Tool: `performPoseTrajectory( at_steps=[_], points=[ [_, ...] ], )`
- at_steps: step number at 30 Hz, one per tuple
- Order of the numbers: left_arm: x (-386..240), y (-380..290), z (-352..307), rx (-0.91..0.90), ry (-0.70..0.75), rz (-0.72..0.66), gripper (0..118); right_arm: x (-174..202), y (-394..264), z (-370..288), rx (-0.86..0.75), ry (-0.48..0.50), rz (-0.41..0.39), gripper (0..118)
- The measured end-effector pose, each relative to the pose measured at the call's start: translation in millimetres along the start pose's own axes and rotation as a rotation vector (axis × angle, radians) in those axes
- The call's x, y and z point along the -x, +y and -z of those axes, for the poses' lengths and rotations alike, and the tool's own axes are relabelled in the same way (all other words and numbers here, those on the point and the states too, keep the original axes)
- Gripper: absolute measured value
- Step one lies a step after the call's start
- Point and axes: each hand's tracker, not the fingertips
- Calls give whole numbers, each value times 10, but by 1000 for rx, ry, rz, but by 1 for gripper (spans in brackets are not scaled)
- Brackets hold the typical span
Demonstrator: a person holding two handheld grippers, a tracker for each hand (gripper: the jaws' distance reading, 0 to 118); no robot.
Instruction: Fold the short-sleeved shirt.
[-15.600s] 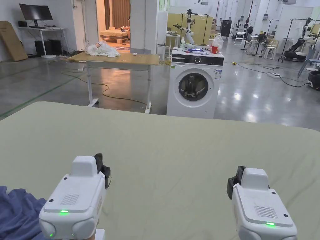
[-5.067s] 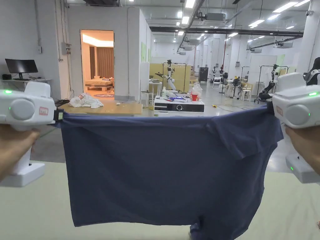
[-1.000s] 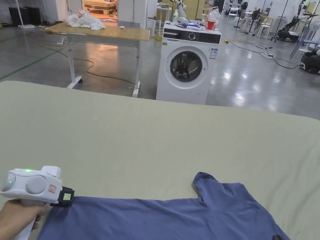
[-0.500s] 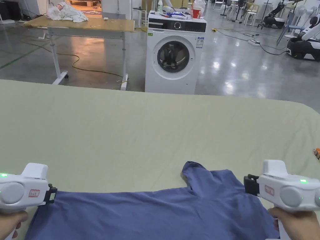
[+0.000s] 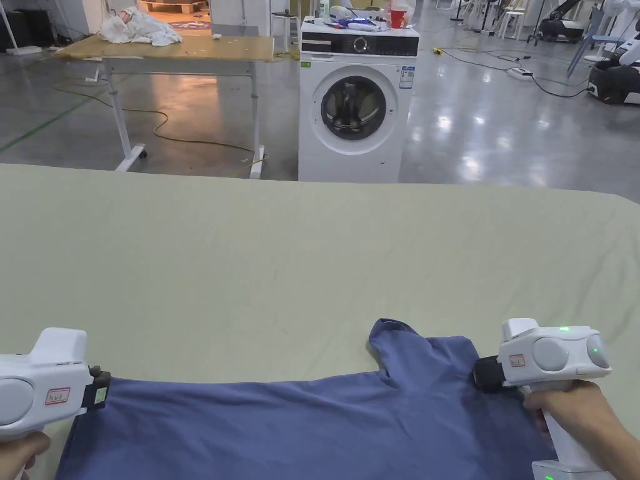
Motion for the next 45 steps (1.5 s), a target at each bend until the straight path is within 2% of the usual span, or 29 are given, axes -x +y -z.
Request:
performPoseTrajectory(
  at_steps=[2,3,5,8,12,17,21,28,36,45],
  points=[
    [-31,-18,-7,0,10,-9,0,84,-18,9,-8,-10,-17,51],
    [-46,-26,-14,-2,16,-19,0,123,-30,-3,-18,-24,-7,38],
    [-63,-38,-36,-17,23,-69,0,208,-52,-53,-32,-65,5,3],
    [-123,-63,-105,-35,29,-82,0,272,-103,-116,-73,-102,-96,2],
    [-108,-26,-295,-74,27,-105,0,251,-145,-417,-145,-78,-33,2],
    [-76,65,-681,-152,14,-91,0,274,-155,-1033,-276,-89,-72,2],
    [-49,156,-1065,-218,12,-83,0,247,-199,-1634,-393,-80,-29,2],
    [48,482,-1770,-363,15,-66,0,158,-166,-2702,-581,-108,-12,2],
    [152,1192,-2468,-506,21,-56,0,142,247,-3870,-760,-145,-18,2],
    [242,2123,-2989,-608,56,-45,0,146,1063,-4669,-891,-217,-15,2]
  ],
)
